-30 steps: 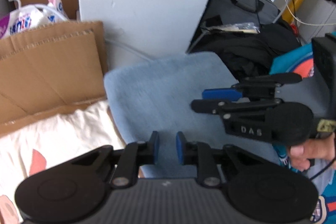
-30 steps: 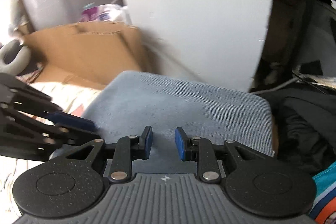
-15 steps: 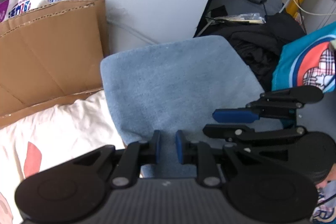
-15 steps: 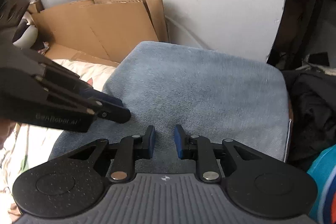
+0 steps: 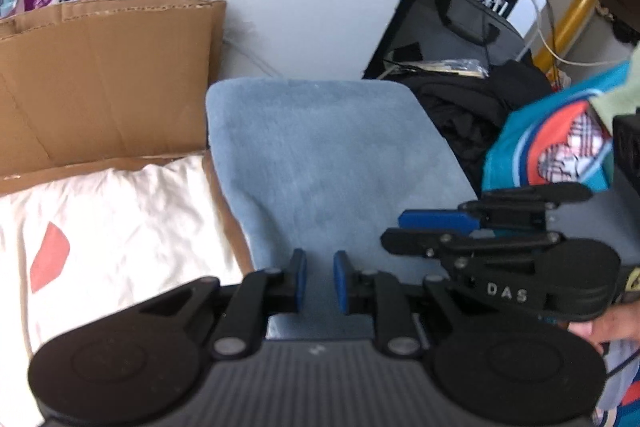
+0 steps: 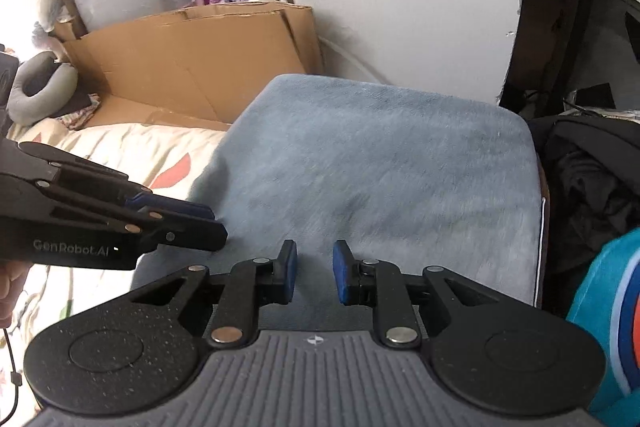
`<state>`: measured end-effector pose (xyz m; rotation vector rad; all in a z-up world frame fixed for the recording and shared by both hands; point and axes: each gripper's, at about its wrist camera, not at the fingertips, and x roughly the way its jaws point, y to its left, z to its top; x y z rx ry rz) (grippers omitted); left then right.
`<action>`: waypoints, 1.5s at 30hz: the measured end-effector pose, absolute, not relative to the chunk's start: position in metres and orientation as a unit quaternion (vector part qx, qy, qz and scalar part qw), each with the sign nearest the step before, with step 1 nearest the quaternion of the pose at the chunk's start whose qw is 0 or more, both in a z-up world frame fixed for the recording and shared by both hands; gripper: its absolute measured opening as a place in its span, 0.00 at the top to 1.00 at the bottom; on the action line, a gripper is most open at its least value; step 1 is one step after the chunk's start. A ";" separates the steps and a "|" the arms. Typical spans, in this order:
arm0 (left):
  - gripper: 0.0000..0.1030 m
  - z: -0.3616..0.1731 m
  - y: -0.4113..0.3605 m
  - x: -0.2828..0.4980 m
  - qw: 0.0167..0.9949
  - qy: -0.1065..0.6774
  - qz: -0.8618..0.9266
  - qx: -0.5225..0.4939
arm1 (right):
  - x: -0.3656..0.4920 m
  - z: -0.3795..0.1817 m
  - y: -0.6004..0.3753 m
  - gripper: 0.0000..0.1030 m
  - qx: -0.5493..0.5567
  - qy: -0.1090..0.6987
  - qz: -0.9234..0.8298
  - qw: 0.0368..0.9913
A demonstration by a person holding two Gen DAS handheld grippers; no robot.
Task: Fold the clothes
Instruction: 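Lower the jeans onto the brown cloth pile with both tools, then press the jeans flat on the pile and open both tools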
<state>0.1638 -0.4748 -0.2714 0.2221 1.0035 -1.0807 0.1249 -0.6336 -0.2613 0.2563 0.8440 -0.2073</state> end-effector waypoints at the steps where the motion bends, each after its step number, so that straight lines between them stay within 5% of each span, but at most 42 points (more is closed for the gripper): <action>1: 0.84 -0.271 -0.470 0.162 0.735 0.459 -0.490 0.097 | 0.121 -0.261 -0.631 0.81 0.125 0.406 -0.098 0.900; 18: 0.85 -0.266 -0.432 0.115 0.734 0.453 -0.484 0.148 | 0.024 -0.269 -0.607 0.77 0.150 0.388 -0.132 0.900; 19: 0.84 -0.263 -0.428 0.114 0.734 0.455 -0.484 0.140 | 0.016 -0.266 -0.608 0.74 0.159 0.375 -0.145 0.902; 21: 0.68 -0.258 -0.424 0.114 0.739 0.454 -0.481 0.125 | 0.000 -0.264 -0.611 0.45 0.174 0.353 -0.173 0.903; 22: 0.58 -0.257 -0.423 0.114 0.742 0.453 -0.480 0.119 | -0.008 -0.263 -0.613 0.41 0.183 0.339 -0.184 0.904; 25: 0.55 -0.260 -0.423 0.115 0.744 0.457 -0.474 0.113 | -0.029 -0.265 -0.615 0.37 0.217 0.303 -0.224 0.900; 36: 0.57 -0.293 -0.421 0.128 0.720 0.514 -0.463 0.048 | -0.062 -0.308 -0.624 0.35 0.336 0.236 -0.318 0.854; 45: 0.77 -0.299 -0.406 0.130 0.700 0.540 -0.468 0.008 | -0.075 -0.347 -0.633 0.35 0.489 0.142 -0.324 0.797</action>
